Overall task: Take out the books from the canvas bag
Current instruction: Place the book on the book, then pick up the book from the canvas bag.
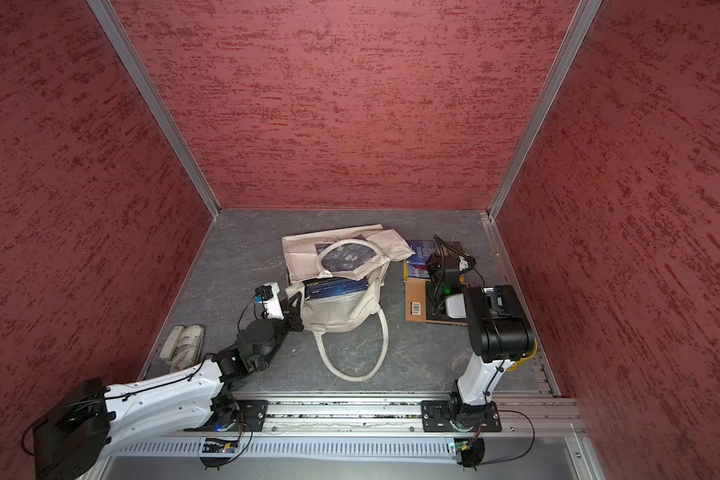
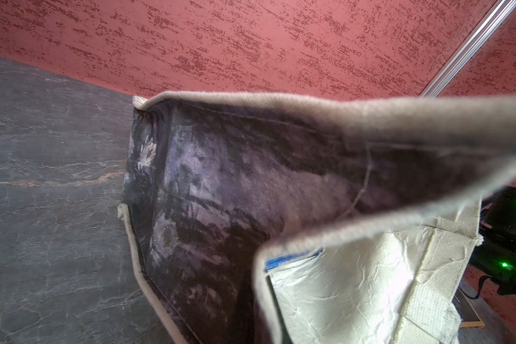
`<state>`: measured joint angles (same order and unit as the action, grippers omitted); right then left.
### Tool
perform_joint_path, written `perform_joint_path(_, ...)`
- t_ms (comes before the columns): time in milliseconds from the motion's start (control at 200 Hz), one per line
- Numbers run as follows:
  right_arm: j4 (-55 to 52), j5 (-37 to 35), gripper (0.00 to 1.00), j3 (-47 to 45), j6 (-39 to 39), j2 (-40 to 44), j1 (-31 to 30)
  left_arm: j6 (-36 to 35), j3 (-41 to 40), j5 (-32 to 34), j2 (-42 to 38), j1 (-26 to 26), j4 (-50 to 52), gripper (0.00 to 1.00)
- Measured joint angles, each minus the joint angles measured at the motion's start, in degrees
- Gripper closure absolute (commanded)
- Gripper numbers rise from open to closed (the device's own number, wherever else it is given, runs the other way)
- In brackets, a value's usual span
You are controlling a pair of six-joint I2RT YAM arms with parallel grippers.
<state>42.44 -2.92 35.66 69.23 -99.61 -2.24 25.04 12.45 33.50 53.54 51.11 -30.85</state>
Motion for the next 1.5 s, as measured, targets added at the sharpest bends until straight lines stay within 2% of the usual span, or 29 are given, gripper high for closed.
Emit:
perform_joint_path(230,-3.7,1.0,0.18,-2.0,0.7,5.7,0.1,0.0,0.0,-0.1,0.6,0.0,0.0,1.0)
perform_joint_path(331,-6.1,1.9,0.02,-2.1,0.4,8.6,0.1,0.0,0.0,-0.2,0.9,0.0,-0.1,1.0)
perform_joint_path(621,-13.0,5.8,0.01,-4.6,-0.3,17.5,-0.2,0.0,0.0,-0.5,0.9,0.0,-0.1,1.0)
perform_joint_path(787,-20.2,6.3,0.01,-4.3,-4.7,25.4,-4.4,0.0,0.0,-1.1,0.9,0.0,-0.8,1.0)
perform_joint_path(972,-27.1,1.5,0.01,-3.9,-10.6,37.8,-17.1,-0.3,-0.2,-3.0,0.9,-0.1,-3.1,1.0)
perform_joint_path(1247,-34.0,-10.0,0.04,-3.1,-15.9,45.9,-39.5,-1.2,-0.5,-6.8,0.5,-0.1,-5.2,1.0)
perform_joint_path(1388,-37.2,-17.0,0.1,-2.5,-17.7,49.1,-47.6,-1.4,-0.5,-7.6,-1.3,-0.3,-5.1,1.0)
perform_joint_path(1498,-36.1,-18.4,0.16,-2.5,-18.6,49.1,-51.4,-1.5,-0.5,-8.0,-2.2,-0.3,-4.9,1.0)
